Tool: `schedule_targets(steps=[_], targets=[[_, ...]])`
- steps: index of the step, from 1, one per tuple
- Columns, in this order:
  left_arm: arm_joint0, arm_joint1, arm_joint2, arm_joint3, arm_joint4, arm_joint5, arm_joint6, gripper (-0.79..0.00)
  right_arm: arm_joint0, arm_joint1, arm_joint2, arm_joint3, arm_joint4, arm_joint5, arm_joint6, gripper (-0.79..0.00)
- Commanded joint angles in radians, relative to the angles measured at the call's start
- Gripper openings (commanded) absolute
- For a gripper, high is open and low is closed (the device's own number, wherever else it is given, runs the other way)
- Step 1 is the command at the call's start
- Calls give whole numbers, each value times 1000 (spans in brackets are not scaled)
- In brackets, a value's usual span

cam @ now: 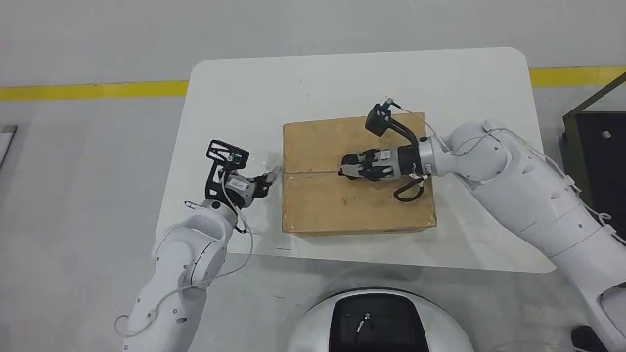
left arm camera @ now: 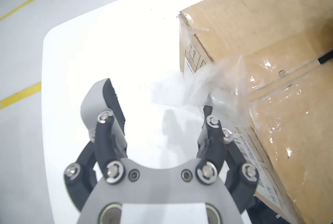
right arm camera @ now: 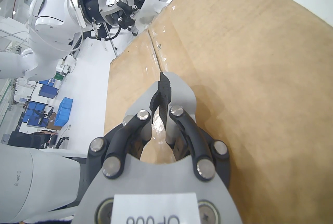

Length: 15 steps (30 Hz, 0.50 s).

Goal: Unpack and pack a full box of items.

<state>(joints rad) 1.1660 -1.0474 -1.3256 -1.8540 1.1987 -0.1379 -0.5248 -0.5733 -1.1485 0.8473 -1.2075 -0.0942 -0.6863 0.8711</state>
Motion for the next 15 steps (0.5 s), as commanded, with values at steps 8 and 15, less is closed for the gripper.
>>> schedule_targets(steps=[8, 15], targets=[[-9, -9, -30, -17, -104, 41, -8, 0, 8, -2, 0, 3, 2, 5, 13, -785], [-24, -13, -26, -52, -116, 34, -31, 0, 16, -10, -15, 13, -3, 9, 13, -785]])
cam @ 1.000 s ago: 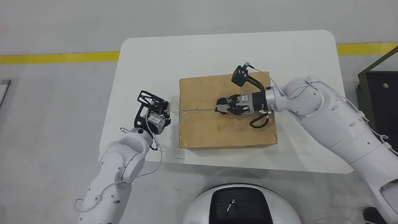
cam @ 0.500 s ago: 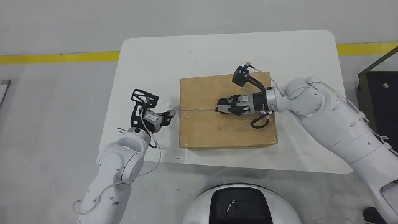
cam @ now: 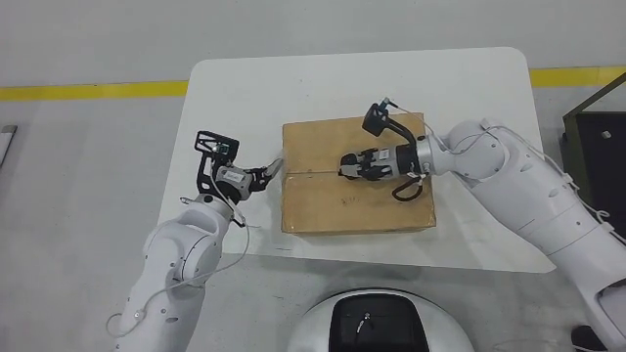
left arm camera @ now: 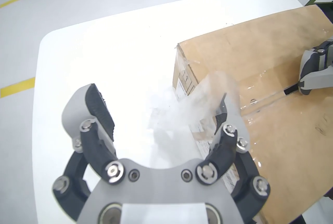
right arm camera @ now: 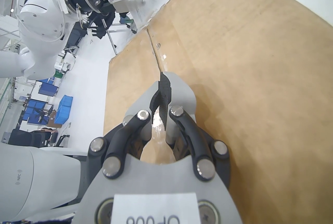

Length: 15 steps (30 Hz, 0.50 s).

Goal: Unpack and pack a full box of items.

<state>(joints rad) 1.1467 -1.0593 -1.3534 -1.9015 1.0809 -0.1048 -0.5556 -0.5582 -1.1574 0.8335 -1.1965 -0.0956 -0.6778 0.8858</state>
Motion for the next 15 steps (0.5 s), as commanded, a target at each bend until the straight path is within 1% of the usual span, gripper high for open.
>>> schedule_targets(steps=[1, 9, 15], targets=[[-9, -2, 5, -8, 4, 2, -2, 0, 2, -2, -3, 3, -2, 1, -2, -785], [-67, -13, 41, -32, -7, 23, -16, 0, 3, -5, -3, 9, -4, -4, -7, -785], [-102, -22, 81, -50, -11, 22, -36, 0, -10, 6, 28, -18, -21, -3, -7, -785]])
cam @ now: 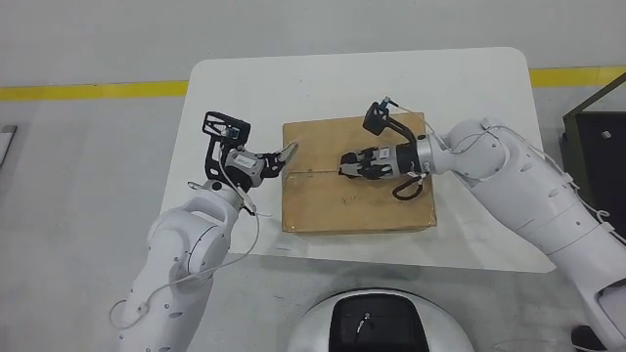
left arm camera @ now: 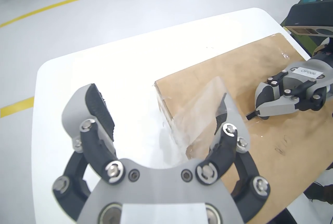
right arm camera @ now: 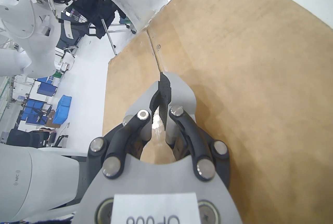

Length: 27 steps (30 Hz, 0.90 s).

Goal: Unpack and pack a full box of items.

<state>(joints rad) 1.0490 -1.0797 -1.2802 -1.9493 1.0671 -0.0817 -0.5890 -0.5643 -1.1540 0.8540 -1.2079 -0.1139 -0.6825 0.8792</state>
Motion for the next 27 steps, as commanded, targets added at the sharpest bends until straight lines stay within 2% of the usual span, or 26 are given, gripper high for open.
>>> schedule_targets(steps=[1, 6, 10, 17, 27], targets=[[-8, -3, 13, -3, 3, -1, -5, 0, -8, 5, 14, -14, -5, 4, 1, -785], [-20, -8, 40, -15, 10, -4, -19, 0, -47, 27, 78, -49, -11, 17, -13, -785], [-29, -13, 66, -27, 26, -11, -26, 0, -107, 59, 179, -87, -20, 23, -24, -785], [-56, -25, 129, -38, 56, -16, -40, 0, -265, 119, 382, -191, -37, 47, -28, -785], [-101, -49, 244, -27, 81, -22, -69, 0, -489, 165, 578, -338, -33, 58, -69, -785]])
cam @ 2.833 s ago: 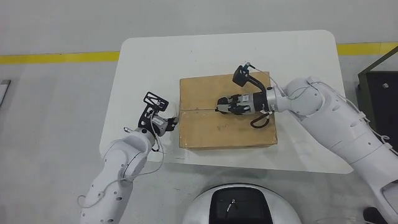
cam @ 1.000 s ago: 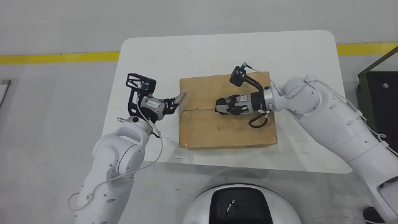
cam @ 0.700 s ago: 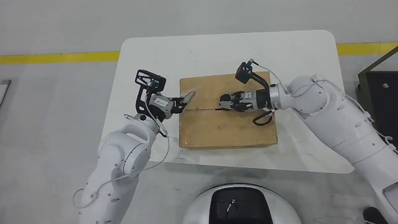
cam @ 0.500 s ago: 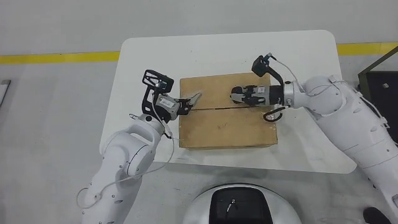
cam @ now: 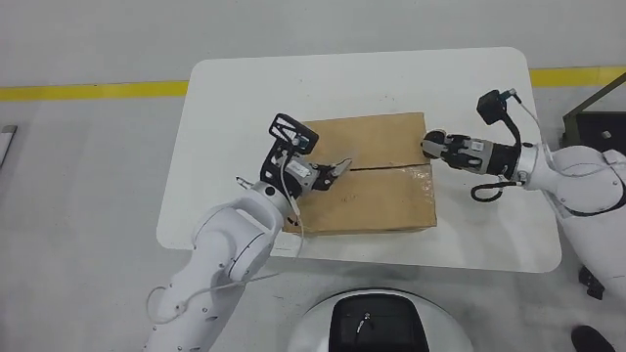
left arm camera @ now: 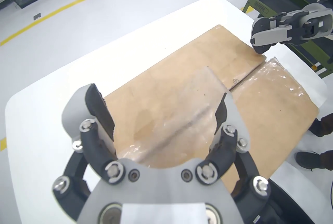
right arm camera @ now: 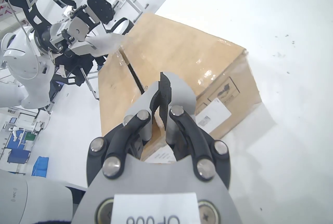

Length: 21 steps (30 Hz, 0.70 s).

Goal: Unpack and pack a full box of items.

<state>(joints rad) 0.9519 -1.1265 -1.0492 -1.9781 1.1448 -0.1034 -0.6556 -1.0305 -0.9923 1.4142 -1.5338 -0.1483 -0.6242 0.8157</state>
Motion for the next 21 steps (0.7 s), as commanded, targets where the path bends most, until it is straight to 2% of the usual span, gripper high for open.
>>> schedule_targets(steps=[1, 8, 12, 17, 21], targets=[[-8, -5, 25, 1, 8, -3, -6, 0, -45, 6, 35, -21, 3, -1, -12, -785], [-35, -25, 99, -8, 23, 1, -21, 0, -166, 24, 132, -88, 11, -18, -39, -785], [-45, -34, 103, -37, 4, 20, -42, 0, -201, 30, 160, -122, 16, -19, -40, -785], [-36, -32, 34, -81, -26, 64, -104, 0, -185, 34, 154, -162, 6, -30, -28, -785], [6, -20, -90, -121, -52, 115, -183, 0, -126, 34, 105, -192, -20, -20, 4, -785]])
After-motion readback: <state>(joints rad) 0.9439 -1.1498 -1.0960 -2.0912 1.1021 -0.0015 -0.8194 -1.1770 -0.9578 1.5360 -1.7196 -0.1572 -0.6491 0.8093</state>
